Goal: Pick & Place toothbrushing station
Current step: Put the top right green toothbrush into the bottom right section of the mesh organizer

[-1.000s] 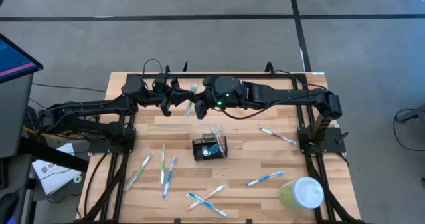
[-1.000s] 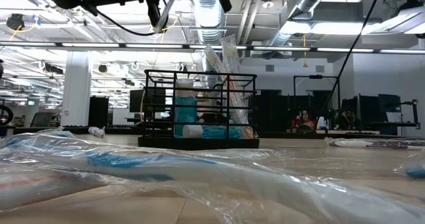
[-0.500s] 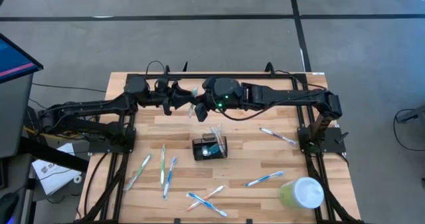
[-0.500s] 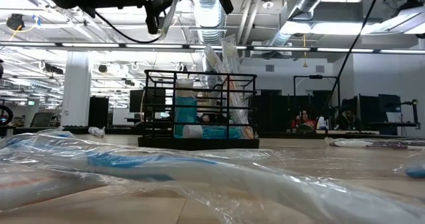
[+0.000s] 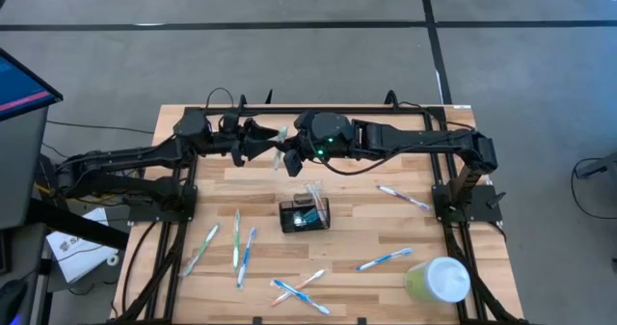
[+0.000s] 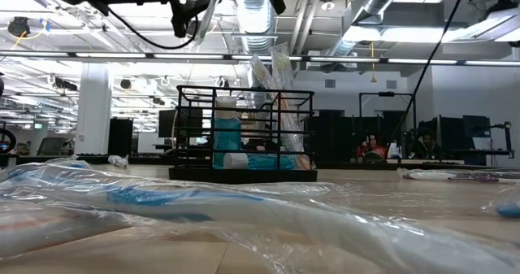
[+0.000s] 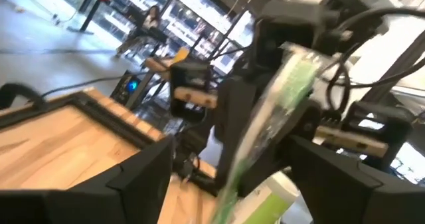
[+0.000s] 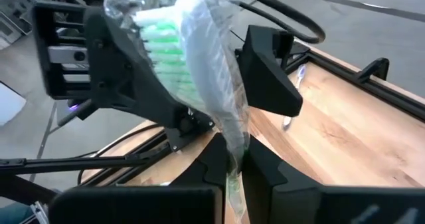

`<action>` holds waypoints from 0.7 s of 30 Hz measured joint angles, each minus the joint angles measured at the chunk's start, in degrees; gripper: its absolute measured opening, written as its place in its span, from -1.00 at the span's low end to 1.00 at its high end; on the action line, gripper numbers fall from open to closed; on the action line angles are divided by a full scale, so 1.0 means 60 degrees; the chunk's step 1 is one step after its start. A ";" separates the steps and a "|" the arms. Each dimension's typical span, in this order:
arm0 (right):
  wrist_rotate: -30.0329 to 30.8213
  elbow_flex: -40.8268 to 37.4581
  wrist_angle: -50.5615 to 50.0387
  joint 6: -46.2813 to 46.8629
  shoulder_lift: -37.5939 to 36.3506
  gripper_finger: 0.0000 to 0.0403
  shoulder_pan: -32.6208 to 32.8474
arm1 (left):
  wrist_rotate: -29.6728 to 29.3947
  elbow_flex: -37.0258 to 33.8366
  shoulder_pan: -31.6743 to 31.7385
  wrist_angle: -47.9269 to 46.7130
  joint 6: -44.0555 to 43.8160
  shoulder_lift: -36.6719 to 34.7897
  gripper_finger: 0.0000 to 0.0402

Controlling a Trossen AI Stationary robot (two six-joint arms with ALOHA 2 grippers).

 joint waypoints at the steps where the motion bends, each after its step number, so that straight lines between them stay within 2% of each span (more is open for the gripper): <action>1: -0.0020 -0.0001 -0.0024 -0.0001 -0.0050 -0.93 0.0000 | -0.0001 0.0000 0.0043 -0.0221 0.0001 -0.0060 0.44; 15: 0.0055 -0.0012 -0.0306 -0.0282 -0.1094 -0.93 0.0225 | 0.0063 0.0000 0.0712 -0.1513 0.0003 -0.0631 0.39; 18: 0.0054 0.0004 -0.0438 -0.0371 -0.1237 -0.93 0.0515 | 0.0208 0.0000 0.0585 -0.1939 0.0036 -0.0631 0.28; 21: 0.0118 0.0000 -0.0800 -0.0620 -0.1326 -0.93 0.0877 | 0.0219 0.0000 0.0345 -0.2283 0.0322 -0.0624 0.06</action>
